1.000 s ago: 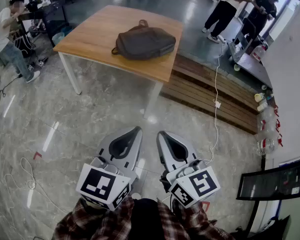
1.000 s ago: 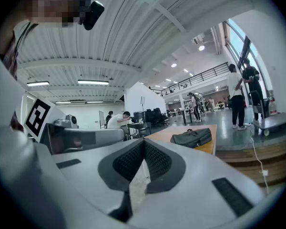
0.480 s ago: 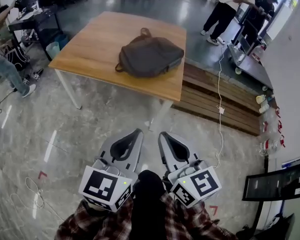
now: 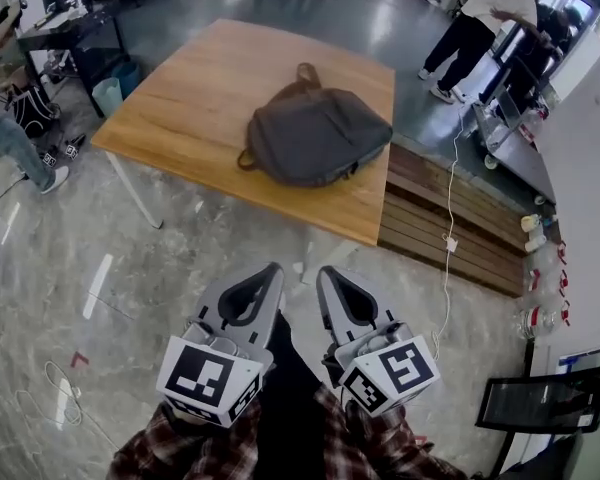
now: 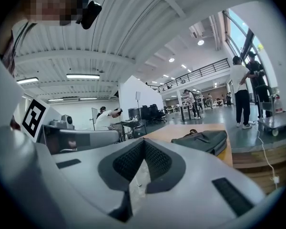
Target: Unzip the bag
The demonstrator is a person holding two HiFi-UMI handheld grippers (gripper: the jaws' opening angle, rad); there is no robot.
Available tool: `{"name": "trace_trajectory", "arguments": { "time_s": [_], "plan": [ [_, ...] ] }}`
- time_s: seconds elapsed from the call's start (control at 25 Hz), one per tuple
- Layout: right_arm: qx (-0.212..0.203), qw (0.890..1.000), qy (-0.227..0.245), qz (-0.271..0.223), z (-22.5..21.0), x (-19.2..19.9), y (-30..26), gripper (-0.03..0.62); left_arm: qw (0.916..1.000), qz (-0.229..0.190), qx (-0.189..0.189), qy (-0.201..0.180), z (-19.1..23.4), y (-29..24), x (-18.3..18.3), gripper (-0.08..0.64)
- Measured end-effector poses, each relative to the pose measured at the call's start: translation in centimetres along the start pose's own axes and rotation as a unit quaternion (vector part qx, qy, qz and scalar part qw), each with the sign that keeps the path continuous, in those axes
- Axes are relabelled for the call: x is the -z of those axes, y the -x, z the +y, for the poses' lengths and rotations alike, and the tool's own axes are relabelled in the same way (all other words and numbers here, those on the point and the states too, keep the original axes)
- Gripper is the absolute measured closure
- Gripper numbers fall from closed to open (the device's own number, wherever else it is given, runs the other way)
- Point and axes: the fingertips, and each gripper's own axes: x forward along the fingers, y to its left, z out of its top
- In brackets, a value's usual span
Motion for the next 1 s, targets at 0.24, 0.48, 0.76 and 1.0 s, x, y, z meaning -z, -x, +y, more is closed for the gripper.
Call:
{"name": "trace_trajectory", "arguments": {
  "time_s": [0.24,0.48,0.76,1.0],
  "plan": [
    [-0.001,1.000,-0.001,-0.006,-6.9,-2.7,-10.0,0.584,0.9998,0.001,0.010,-0.017,6.5,-9.9,-2.7,0.551],
    [-0.002,1.000,-0.005,-0.014,-14.5,-6.7,-16.7,0.584,0.9991,-0.001,0.024,-0.034,9.7,-20.0,-6.3,0.551],
    [0.011,1.000,-0.004,-0.005,-20.2,-8.8,-22.1,0.584,0.9989,0.006,0.033,-0.032,13.4,-27.2,-8.0,0.551],
    [0.043,0.999,-0.007,-0.007,-22.7,-9.9,-25.9,0.584,0.9973,0.013,0.066,-0.031,16.3,-31.4,-9.1,0.551]
  ]
}}
